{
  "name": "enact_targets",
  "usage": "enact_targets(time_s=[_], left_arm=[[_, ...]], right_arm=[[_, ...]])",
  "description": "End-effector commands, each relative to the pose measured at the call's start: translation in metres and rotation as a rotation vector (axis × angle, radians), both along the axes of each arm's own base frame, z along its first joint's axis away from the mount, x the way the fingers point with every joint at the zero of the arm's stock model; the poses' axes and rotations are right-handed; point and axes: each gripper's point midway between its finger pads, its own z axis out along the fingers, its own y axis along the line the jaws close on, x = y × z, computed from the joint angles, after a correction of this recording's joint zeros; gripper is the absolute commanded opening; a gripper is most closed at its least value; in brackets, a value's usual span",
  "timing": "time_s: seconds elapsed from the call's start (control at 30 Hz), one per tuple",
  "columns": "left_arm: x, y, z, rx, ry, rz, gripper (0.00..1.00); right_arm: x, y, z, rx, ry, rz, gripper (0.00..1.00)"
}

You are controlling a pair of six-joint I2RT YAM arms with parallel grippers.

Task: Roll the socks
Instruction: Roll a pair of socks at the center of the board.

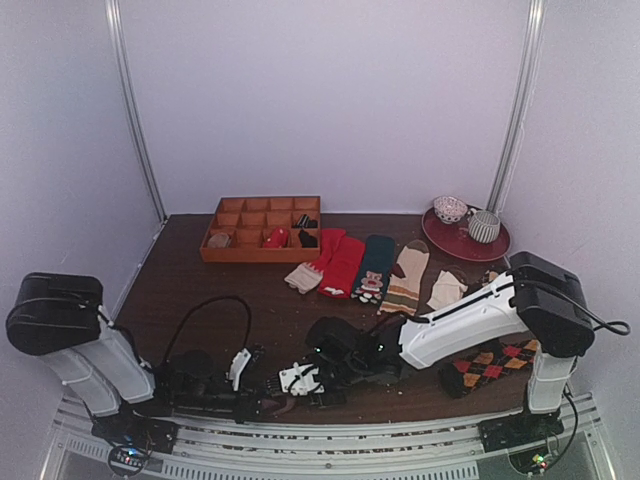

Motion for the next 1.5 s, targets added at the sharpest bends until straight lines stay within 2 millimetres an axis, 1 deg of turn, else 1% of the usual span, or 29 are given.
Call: enact_targets(time_s=[0.0, 0.03, 0.07, 0.1, 0.17, 0.23, 0.33, 0.43, 0.53, 0.63, 0.73, 0.8, 0.83, 0.87, 0.93, 1.0, 1.17, 1.37, 1.4, 1.47], left_arm=[[0.016, 0.061, -0.043, 0.349, -0.113, 0.115, 0.46], [0.024, 0.061, -0.031, 0.337, -0.169, 0.148, 0.60], [0.032, 0.061, -0.015, 0.311, -0.228, 0.172, 0.69], [0.037, 0.062, -0.003, 0.294, -0.277, 0.193, 0.74], [0.045, 0.062, 0.027, 0.220, -0.371, 0.225, 0.78], [0.048, 0.064, 0.044, 0.178, -0.437, 0.240, 0.81], [0.048, 0.068, 0.060, 0.111, -0.505, 0.251, 0.82], [0.041, 0.063, 0.073, 0.037, -0.561, 0.215, 0.83], [0.034, 0.054, 0.074, 0.031, -0.600, 0.158, 0.83], [0.028, 0.044, 0.065, 0.063, -0.614, 0.102, 0.84], [0.021, 0.034, 0.053, 0.093, -0.610, 0.045, 0.85], [0.016, 0.029, 0.045, 0.114, -0.609, 0.018, 0.95], [0.013, 0.027, 0.042, 0.119, -0.610, 0.005, 0.97], [0.011, 0.026, 0.038, 0.129, -0.611, -0.006, 0.98], [0.010, 0.023, 0.036, 0.129, -0.621, -0.013, 0.98], [0.011, 0.022, 0.035, 0.140, -0.640, -0.010, 0.98], [0.017, 0.018, 0.044, 0.152, -0.715, 0.018, 0.98], [0.020, 0.022, 0.054, 0.138, -0.813, 0.029, 0.98], [0.019, 0.022, 0.054, 0.136, -0.823, 0.024, 0.97], [0.019, 0.018, 0.052, 0.141, -0.839, 0.007, 0.92]], right_arm=[[-0.028, -0.034, -0.045, -0.209, 0.250, -0.055, 0.32], [-0.029, -0.035, -0.045, -0.221, 0.270, -0.067, 0.32], [-0.029, -0.036, -0.045, -0.230, 0.286, -0.078, 0.32], [-0.028, -0.037, -0.046, -0.239, 0.302, -0.094, 0.32], [-0.025, -0.039, -0.046, -0.267, 0.351, -0.131, 0.32], [-0.023, -0.041, -0.048, -0.304, 0.396, -0.158, 0.31], [-0.022, -0.042, -0.052, -0.359, 0.471, -0.200, 0.31], [-0.022, -0.043, -0.056, -0.412, 0.541, -0.249, 0.31], [-0.019, -0.046, -0.059, -0.468, 0.595, -0.299, 0.31], [-0.019, -0.046, -0.061, -0.496, 0.649, -0.333, 0.31], [-0.015, -0.046, -0.062, -0.495, 0.681, -0.383, 0.31], [-0.010, -0.047, -0.062, -0.491, 0.698, -0.412, 0.31], [-0.010, -0.046, -0.062, -0.488, 0.713, -0.418, 0.31], [-0.009, -0.046, -0.061, -0.484, 0.723, -0.425, 0.31], [-0.008, -0.046, -0.062, -0.489, 0.733, -0.432, 0.31], [-0.008, -0.045, -0.062, -0.497, 0.736, -0.432, 0.31], [-0.010, -0.048, -0.067, -0.523, 0.759, -0.437, 0.31], [-0.013, -0.050, -0.070, -0.539, 0.792, -0.437, 0.31], [-0.013, -0.051, -0.070, -0.542, 0.795, -0.436, 0.31], [-0.012, -0.050, -0.070, -0.542, 0.798, -0.438, 0.31]])
